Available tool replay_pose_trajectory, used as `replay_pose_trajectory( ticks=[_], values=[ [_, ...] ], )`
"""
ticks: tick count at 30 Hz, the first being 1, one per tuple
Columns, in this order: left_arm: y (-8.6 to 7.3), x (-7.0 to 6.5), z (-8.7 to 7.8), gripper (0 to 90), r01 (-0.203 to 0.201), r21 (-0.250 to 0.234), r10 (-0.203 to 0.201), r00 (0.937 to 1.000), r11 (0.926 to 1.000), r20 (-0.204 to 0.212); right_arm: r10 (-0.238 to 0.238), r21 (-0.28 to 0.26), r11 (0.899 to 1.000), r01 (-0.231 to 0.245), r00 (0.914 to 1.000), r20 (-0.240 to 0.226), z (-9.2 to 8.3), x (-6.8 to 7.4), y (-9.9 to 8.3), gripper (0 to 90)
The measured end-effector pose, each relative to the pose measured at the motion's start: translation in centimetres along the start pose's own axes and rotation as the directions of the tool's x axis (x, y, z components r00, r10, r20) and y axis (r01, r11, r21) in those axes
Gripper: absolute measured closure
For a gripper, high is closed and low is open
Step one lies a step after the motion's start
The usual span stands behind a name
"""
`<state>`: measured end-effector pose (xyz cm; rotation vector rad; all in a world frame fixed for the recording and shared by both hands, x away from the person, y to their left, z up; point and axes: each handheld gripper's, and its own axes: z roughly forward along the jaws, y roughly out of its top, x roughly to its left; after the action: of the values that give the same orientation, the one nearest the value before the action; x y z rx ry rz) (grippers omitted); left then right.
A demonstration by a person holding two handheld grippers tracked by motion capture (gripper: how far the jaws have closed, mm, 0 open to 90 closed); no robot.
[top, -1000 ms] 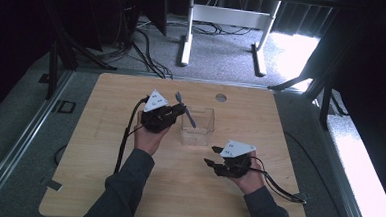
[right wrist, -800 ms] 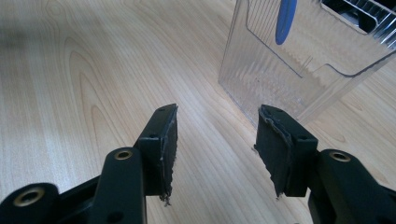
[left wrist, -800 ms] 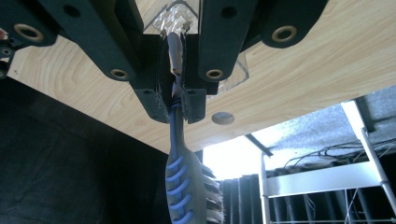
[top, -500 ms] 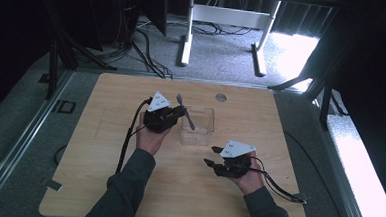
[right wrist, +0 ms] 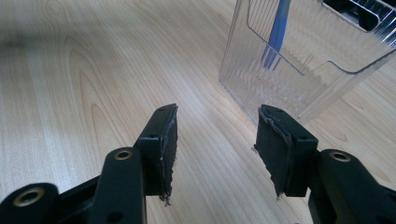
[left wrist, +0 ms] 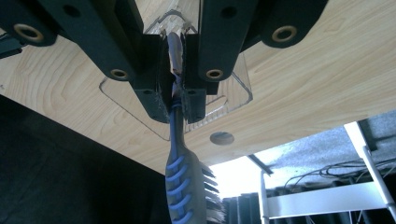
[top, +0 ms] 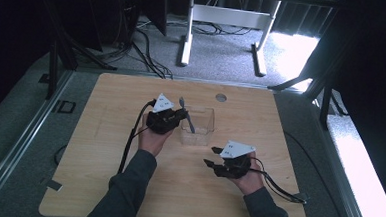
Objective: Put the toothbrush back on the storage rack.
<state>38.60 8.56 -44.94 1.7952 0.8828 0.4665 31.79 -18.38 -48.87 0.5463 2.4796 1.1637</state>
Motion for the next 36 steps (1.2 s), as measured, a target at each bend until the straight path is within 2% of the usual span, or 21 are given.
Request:
replay_pose_trajectory(
  ticks=[36],
  values=[
    [-1.3, 0.1, 1.9, 82.6, 0.021, 0.1, -0.021, 0.9998, 0.9948, -0.002, 0.002, 0.006, 1.0, -0.002, 1.0, -0.004, 0.2, 0.1, -0.3, 47.5]
  ],
)
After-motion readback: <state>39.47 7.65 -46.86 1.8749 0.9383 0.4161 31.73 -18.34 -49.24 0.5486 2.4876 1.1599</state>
